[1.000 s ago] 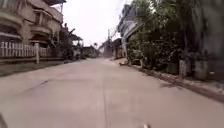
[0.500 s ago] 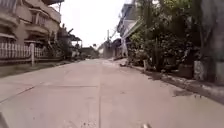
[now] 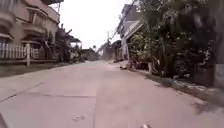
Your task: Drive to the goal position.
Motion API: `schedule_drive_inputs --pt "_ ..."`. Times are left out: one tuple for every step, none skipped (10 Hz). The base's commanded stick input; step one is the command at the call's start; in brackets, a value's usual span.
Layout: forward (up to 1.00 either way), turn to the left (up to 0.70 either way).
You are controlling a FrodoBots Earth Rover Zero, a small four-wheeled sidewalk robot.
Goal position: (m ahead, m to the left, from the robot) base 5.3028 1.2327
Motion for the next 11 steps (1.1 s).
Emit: schedule_drive_inputs --pt "1.0 0.13" --pt "1.0 0.42" --pt "1.0 0.42" --pt "1.0 0.23" --pt "1.0 0.07" --pt "1.0 0.02" --pt "1.0 0.02" --pt "1.0 0.02" --pt "1.0 0.02" --pt "1.0 0.02" --pt "1.0 0.02"
